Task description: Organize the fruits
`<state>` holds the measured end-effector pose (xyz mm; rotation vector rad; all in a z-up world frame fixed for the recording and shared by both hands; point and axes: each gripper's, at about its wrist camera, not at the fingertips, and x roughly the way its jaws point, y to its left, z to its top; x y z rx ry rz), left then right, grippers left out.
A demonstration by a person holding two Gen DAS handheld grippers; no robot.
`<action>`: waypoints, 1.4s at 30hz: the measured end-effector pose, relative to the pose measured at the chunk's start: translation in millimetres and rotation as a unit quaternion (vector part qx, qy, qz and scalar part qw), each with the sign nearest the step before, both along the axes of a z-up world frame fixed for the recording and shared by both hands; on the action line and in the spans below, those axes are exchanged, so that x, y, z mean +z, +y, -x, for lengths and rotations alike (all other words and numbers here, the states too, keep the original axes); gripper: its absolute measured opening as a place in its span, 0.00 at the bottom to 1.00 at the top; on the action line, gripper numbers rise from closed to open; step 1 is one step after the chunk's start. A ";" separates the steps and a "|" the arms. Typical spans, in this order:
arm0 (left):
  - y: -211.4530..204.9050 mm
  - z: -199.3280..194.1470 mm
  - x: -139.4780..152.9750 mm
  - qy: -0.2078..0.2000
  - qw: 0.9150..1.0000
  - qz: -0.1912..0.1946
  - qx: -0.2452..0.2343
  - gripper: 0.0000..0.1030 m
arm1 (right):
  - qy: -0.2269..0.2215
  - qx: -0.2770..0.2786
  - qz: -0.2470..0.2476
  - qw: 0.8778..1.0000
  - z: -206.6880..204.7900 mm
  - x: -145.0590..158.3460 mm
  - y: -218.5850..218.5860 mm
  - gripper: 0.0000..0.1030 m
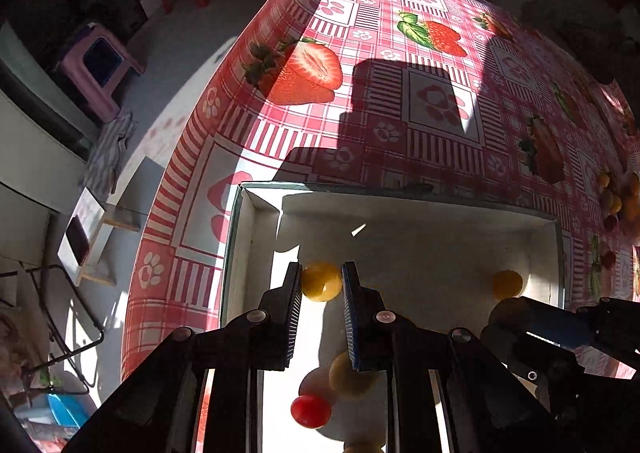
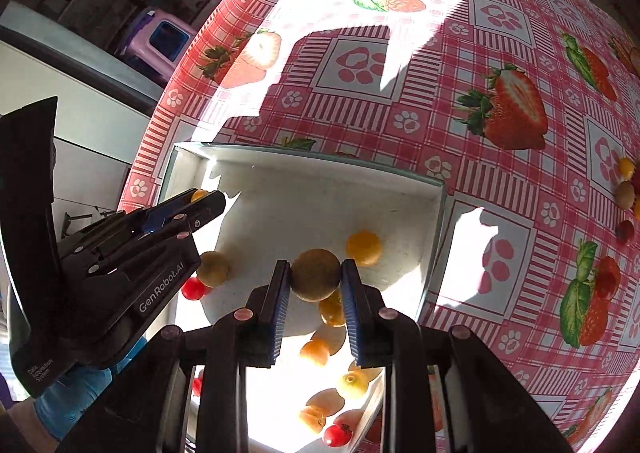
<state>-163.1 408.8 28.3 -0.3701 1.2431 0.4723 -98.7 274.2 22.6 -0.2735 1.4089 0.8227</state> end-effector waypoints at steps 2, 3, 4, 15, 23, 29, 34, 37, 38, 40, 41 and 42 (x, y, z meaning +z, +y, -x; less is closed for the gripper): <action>-1.5 -0.2 -1.2 -0.001 1.000 -0.006 -0.005 0.20 | -0.005 0.017 0.007 1.000 5.1 -5.5 5.5 0.27; -2.6 -0.8 -1.5 0.001 1.000 -0.009 -0.009 0.20 | -0.009 0.026 0.011 1.000 7.7 -8.1 8.0 0.27; -3.1 -2.0 -1.6 0.002 1.000 -0.013 -0.014 0.20 | -0.015 0.035 0.015 0.999 10.5 -10.6 10.5 0.27; -2.2 -3.2 3.0 -0.004 1.000 -0.018 -0.018 0.54 | -0.068 0.102 0.026 0.992 33.7 -12.1 13.2 0.35; -8.3 1.0 13.5 -0.005 1.000 -0.015 -0.022 0.54 | -0.066 0.088 0.003 0.994 38.4 17.1 -23.5 0.65; -24.1 16.8 34.1 -0.008 1.000 -0.015 -0.021 0.62 | -0.042 0.066 0.002 0.997 49.3 35.0 -43.5 0.77; -41.8 39.2 53.7 -0.018 0.999 -0.027 -0.014 0.89 | -0.029 0.047 0.025 0.998 59.8 44.9 -70.7 0.79; -49.9 52.7 63.1 -0.022 0.999 -0.021 -0.010 0.89 | -0.024 0.034 0.031 0.999 63.5 55.1 -89.6 0.80; -52.4 57.0 65.8 -0.020 1.000 -0.021 -0.008 0.89 | -0.022 0.030 0.035 0.999 64.1 57.6 -94.8 0.81; -56.5 65.8 72.5 -0.022 1.000 -0.018 -0.008 0.89 | -0.020 0.022 0.039 0.999 64.6 62.8 -104.2 0.83; -58.6 69.4 76.6 -0.025 0.999 -0.019 -0.007 0.89 | -0.019 0.018 0.040 0.999 65.1 65.7 -109.1 0.83; -60.8 73.0 81.2 -0.027 0.999 -0.023 -0.006 0.89 | -0.019 0.014 0.043 0.999 63.1 65.6 -107.8 0.86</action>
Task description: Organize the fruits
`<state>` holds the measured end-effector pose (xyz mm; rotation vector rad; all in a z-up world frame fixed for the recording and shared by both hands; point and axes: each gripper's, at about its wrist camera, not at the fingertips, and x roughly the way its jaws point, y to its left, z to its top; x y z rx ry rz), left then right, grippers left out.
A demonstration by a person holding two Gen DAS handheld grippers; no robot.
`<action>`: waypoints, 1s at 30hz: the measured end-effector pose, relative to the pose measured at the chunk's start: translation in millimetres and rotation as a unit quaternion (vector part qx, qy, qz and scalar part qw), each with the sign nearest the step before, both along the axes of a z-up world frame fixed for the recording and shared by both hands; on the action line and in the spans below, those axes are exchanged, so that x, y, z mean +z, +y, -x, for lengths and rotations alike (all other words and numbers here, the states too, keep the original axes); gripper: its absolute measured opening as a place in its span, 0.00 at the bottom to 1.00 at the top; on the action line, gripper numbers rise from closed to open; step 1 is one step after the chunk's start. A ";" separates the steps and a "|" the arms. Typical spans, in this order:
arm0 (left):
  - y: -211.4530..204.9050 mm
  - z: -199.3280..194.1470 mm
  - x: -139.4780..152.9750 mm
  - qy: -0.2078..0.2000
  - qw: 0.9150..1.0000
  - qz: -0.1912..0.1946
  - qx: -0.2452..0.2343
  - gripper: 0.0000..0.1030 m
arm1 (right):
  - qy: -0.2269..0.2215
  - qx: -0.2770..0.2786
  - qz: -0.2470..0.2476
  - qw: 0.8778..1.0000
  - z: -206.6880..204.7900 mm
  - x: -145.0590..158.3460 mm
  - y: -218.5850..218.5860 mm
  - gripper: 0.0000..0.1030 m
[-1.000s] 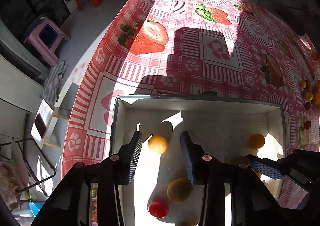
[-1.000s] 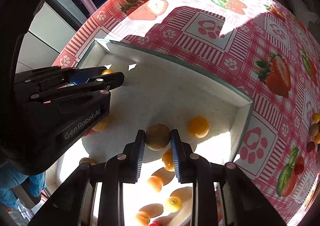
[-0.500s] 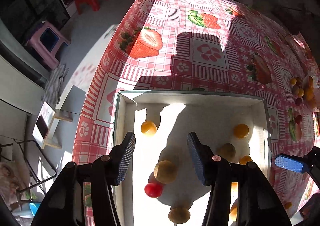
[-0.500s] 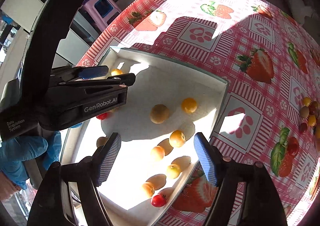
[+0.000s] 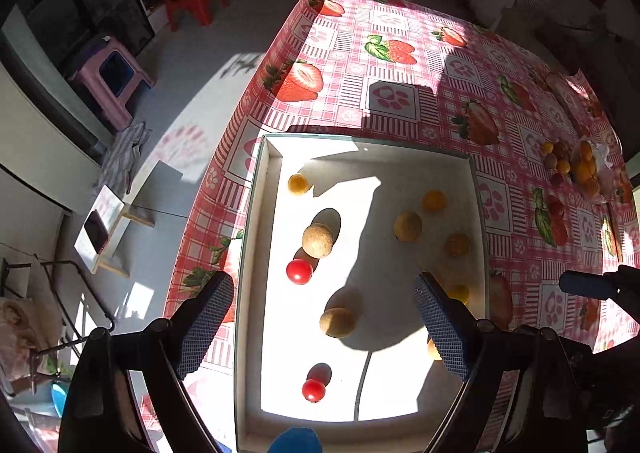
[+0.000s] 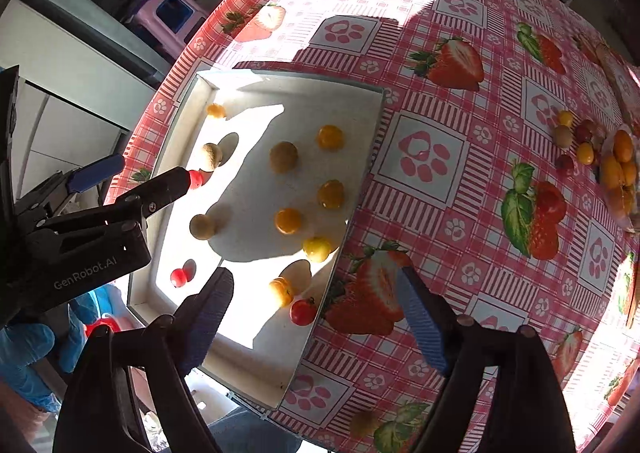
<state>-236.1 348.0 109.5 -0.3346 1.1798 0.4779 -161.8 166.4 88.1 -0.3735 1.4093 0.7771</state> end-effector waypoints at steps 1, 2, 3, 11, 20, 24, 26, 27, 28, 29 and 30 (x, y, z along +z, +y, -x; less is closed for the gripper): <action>-3.0 3.5 4.8 0.000 1.000 -0.007 0.001 0.89 | -0.002 -0.005 0.002 1.000 0.3 3.2 -3.7 0.90; -5.2 5.3 8.3 0.005 1.000 -0.017 0.002 0.89 | -0.004 -0.009 0.004 1.000 0.2 6.1 -6.0 0.93; -7.6 7.0 11.1 0.014 1.000 -0.026 0.004 0.89 | -0.006 -0.013 0.007 1.000 -0.2 8.9 -7.4 1.00; -30.1 21.2 21.1 0.065 0.997 -0.031 -0.030 0.89 | -0.009 -0.023 0.017 1.000 3.4 38.8 -6.7 1.00; -51.4 40.3 22.3 0.092 0.994 -0.005 -0.066 0.89 | -0.053 -0.019 0.037 0.998 18.1 59.1 -1.4 1.00; -58.7 44.6 24.3 0.095 0.993 -0.005 -0.075 0.89 | -0.064 -0.015 0.040 0.997 24.4 63.4 -0.9 1.00; -60.4 45.6 26.1 0.095 0.992 -0.007 -0.081 0.89 | -0.068 -0.013 0.042 0.997 25.6 64.6 -0.6 1.00; -60.8 45.7 27.0 0.095 0.992 -0.009 -0.083 0.89 | -0.071 -0.013 0.042 0.997 26.0 65.4 -0.8 1.00; -61.2 45.5 27.8 0.094 0.992 -0.011 -0.085 0.89 | -0.073 -0.013 0.041 0.996 26.4 66.3 -0.8 1.00; -61.5 45.8 28.5 0.094 0.992 -0.010 -0.085 0.89 | -0.074 -0.013 0.041 0.996 27.1 67.3 -0.6 1.00; -61.6 45.7 29.1 0.093 0.992 -0.010 -0.086 0.89 | -0.076 -0.013 0.040 0.996 27.8 67.9 -0.6 1.00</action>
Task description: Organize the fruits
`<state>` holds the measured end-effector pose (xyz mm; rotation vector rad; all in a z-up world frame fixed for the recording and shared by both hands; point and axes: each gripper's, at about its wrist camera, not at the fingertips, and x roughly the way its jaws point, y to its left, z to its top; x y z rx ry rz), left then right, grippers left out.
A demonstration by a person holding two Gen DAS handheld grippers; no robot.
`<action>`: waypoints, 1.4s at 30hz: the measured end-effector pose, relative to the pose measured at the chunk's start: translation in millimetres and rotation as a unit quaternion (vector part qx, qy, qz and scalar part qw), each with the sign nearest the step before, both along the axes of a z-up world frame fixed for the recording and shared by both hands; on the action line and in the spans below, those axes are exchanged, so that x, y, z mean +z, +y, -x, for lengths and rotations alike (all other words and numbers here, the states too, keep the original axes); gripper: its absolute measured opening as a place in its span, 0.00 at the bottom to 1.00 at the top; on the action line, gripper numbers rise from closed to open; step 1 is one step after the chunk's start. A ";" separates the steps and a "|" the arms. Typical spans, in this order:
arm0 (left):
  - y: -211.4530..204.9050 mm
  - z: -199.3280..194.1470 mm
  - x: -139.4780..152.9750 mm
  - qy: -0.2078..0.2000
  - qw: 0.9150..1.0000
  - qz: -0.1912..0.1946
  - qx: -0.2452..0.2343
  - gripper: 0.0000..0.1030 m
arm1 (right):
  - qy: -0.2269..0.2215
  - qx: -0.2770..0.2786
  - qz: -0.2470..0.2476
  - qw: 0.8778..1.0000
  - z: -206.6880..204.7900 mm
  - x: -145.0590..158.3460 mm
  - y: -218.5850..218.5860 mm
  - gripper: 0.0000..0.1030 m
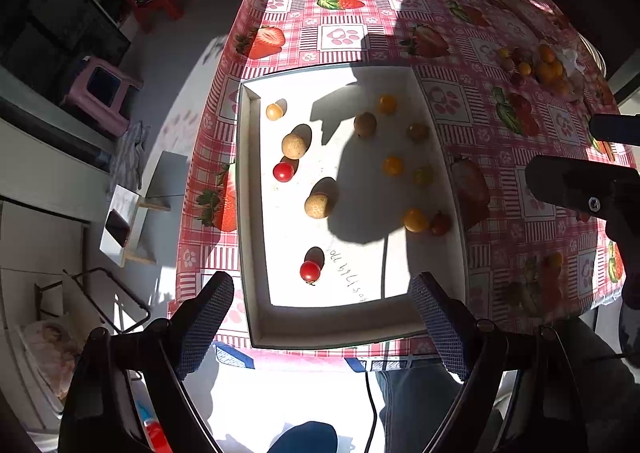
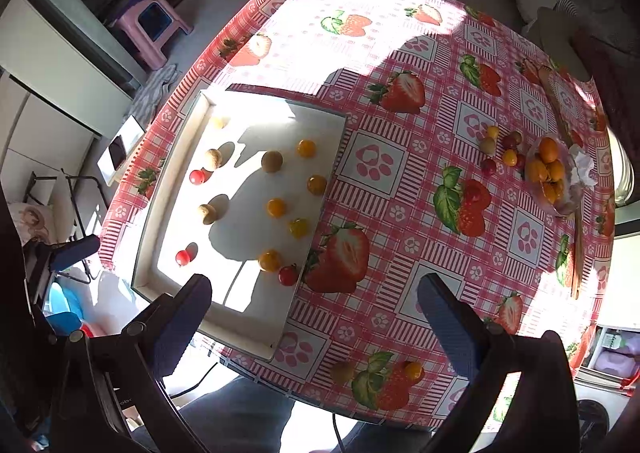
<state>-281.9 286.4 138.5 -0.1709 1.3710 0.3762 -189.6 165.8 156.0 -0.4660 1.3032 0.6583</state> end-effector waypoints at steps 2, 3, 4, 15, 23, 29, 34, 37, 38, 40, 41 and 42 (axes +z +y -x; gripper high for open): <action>-1.1 0.5 0.6 0.000 1.000 -0.003 -0.002 0.89 | -0.002 0.002 -0.001 1.000 1.7 0.7 0.1 1.00; -1.9 0.8 1.0 0.000 1.000 -0.005 -0.003 0.89 | -0.002 0.001 -0.001 1.000 2.0 0.9 0.2 1.00; -2.6 1.1 1.6 -0.001 1.000 -0.006 -0.005 0.89 | -0.003 0.001 -0.001 1.000 3.0 1.3 0.4 1.00; -7.5 4.0 4.6 -0.005 1.000 -0.015 -0.013 0.89 | -0.005 0.007 -0.004 1.000 10.1 4.7 0.5 1.00; -7.4 5.8 5.0 -0.001 1.000 -0.012 -0.013 0.89 | -0.002 0.013 -0.002 1.000 14.4 2.8 -1.2 1.00; -8.4 5.7 4.5 -0.001 1.000 -0.012 -0.014 0.89 | 0.000 0.019 0.001 1.000 16.6 0.9 -1.6 1.00; -11.1 5.2 3.8 0.001 1.000 -0.012 -0.016 0.89 | 0.001 0.017 0.001 1.000 17.2 0.1 -0.9 1.00; -11.8 5.3 3.6 0.002 1.000 -0.012 -0.015 0.89 | 0.003 0.021 0.002 1.000 17.6 -1.2 -2.0 1.00; -11.5 5.6 3.8 0.002 1.000 -0.012 -0.015 0.89 | 0.003 0.021 0.003 1.000 17.9 -1.5 -1.8 1.00; -11.1 5.5 3.8 0.002 1.000 -0.012 -0.016 0.89 | 0.004 0.023 0.003 1.000 17.4 -1.4 -2.4 1.00; -10.9 5.5 3.9 0.002 1.000 -0.012 -0.016 0.89 | 0.004 0.023 0.003 1.000 17.5 -1.5 -2.1 1.00; -11.0 5.5 3.7 0.002 1.000 -0.012 -0.016 0.89 | 0.004 0.023 0.003 1.000 17.6 -1.5 -1.8 1.00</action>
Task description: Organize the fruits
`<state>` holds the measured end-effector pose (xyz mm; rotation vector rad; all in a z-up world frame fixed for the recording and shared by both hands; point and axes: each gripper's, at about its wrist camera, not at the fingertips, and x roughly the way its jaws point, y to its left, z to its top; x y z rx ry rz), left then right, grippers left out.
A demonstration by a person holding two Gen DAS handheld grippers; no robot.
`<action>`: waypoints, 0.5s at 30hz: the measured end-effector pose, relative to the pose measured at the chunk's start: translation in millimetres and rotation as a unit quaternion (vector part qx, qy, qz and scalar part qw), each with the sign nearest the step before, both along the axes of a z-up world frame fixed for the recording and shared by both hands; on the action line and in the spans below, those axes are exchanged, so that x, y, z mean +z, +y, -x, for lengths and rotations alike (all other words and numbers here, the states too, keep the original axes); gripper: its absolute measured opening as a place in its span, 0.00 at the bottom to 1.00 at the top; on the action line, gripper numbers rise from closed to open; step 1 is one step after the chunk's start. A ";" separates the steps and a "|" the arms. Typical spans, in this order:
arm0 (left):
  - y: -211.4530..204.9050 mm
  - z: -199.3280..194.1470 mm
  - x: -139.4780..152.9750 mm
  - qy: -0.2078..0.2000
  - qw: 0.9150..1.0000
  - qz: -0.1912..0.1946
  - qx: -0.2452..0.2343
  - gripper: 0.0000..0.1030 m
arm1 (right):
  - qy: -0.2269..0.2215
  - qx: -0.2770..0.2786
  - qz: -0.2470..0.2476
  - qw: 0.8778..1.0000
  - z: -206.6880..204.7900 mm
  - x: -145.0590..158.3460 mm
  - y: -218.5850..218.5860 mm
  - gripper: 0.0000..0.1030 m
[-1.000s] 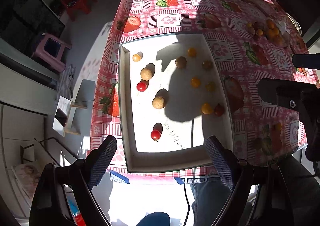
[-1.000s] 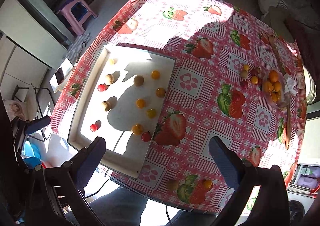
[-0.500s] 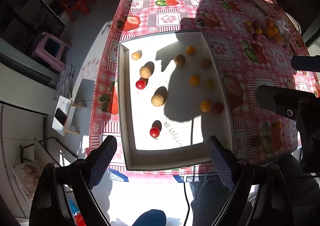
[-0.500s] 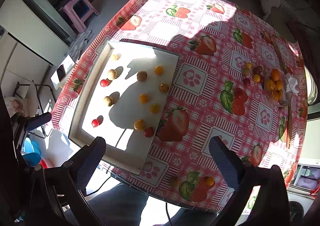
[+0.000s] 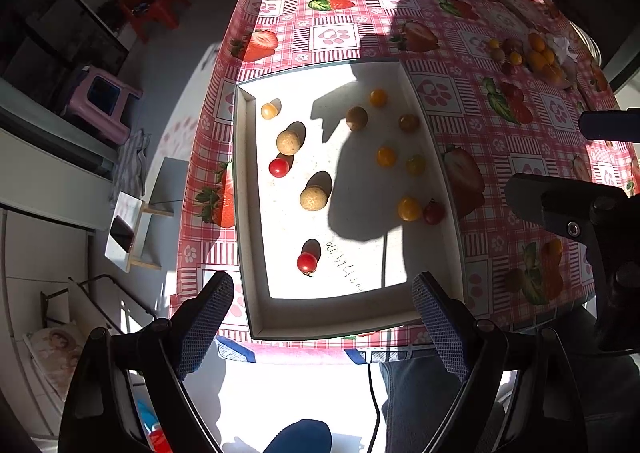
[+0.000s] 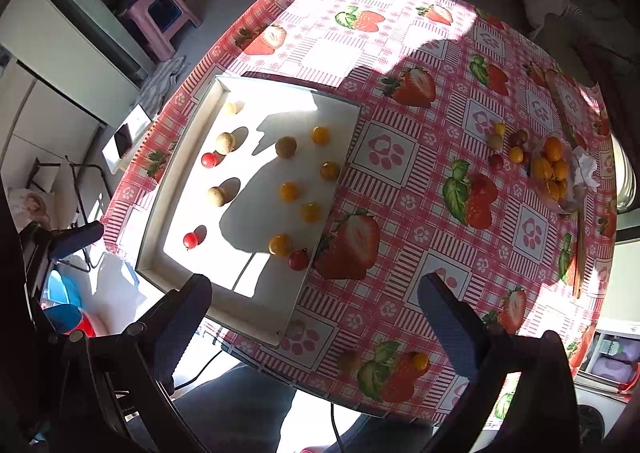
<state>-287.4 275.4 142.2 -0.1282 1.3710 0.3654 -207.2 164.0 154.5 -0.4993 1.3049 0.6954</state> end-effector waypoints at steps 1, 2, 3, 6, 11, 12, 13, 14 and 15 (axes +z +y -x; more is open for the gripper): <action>-0.2 0.1 0.0 0.000 1.000 0.000 0.000 0.89 | 0.000 0.000 0.000 1.000 0.0 0.1 0.3 1.00; -0.4 0.1 -0.1 0.000 1.000 0.000 0.000 0.89 | 0.001 0.000 0.000 1.000 0.3 -0.3 0.4 1.00; -0.4 0.1 0.0 0.000 1.000 0.001 -0.001 0.89 | 0.001 0.000 0.000 1.000 0.6 -0.7 0.6 1.00; -1.4 -0.4 -0.4 0.000 1.000 0.003 -0.004 0.89 | 0.002 0.004 0.002 1.000 0.8 -1.7 -0.5 1.00; -2.9 -1.3 -0.9 0.000 1.000 0.005 -0.009 0.89 | 0.005 0.011 0.005 1.000 0.5 -4.5 -1.9 1.00; -3.0 -1.4 -1.0 0.001 1.000 0.004 -0.009 0.89 | 0.005 0.011 0.005 1.000 0.5 -4.5 -1.8 1.00; -3.3 -1.3 -1.1 0.001 1.000 0.004 -0.010 0.89 | 0.005 0.011 0.005 1.000 0.5 -4.6 -1.9 1.00; -3.5 -1.3 -1.1 0.000 1.000 0.004 -0.010 0.89 | 0.005 0.011 0.005 1.000 0.6 -4.6 -1.9 1.00; -3.8 -1.4 -1.0 0.000 1.000 0.004 -0.010 0.89 | 0.005 0.011 0.006 1.000 0.8 -5.0 -2.0 1.00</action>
